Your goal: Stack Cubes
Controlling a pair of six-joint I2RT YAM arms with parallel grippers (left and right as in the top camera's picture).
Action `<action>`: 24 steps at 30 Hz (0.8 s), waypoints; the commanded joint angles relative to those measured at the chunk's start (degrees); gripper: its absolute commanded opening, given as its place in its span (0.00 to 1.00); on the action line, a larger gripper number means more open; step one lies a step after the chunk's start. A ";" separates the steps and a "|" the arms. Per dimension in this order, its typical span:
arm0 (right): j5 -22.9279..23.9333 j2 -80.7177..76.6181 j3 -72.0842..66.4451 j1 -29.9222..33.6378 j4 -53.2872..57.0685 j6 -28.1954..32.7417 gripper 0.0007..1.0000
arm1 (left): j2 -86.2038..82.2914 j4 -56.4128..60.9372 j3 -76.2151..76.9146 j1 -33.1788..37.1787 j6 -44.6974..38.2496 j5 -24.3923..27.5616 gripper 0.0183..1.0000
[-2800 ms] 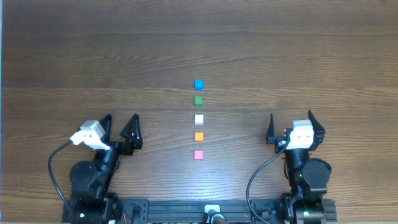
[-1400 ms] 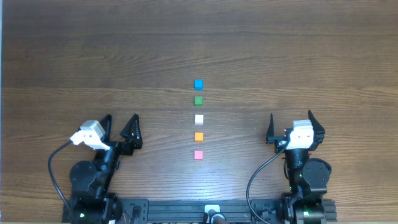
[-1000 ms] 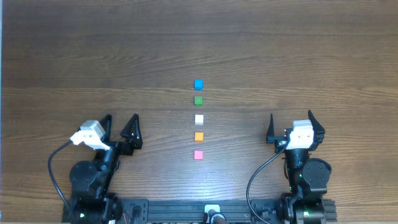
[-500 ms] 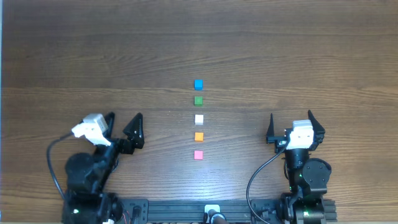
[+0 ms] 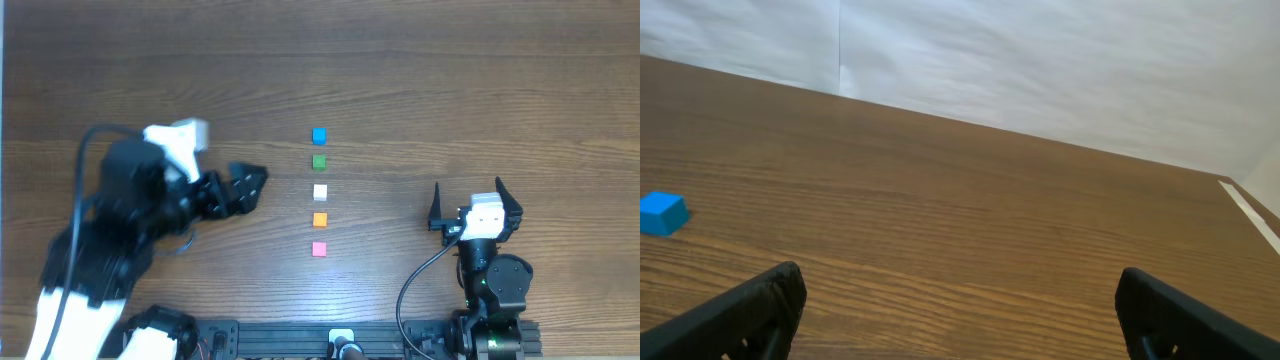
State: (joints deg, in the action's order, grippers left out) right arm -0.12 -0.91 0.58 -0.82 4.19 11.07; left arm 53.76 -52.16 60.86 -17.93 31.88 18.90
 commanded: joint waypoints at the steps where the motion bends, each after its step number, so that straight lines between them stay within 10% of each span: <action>1: -0.48 0.42 -0.28 0.35 0.13 -0.28 0.99 | 9.55 -1.31 2.49 -5.95 6.01 0.42 1.00; 24: -0.48 0.42 -0.28 0.35 0.13 -0.28 0.99 | 42.25 2.27 2.47 -29.77 27.32 -7.69 1.00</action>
State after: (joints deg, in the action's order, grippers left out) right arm -0.10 -0.91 0.58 -0.82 4.19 11.07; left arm 93.97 -50.39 62.70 -46.46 56.69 12.36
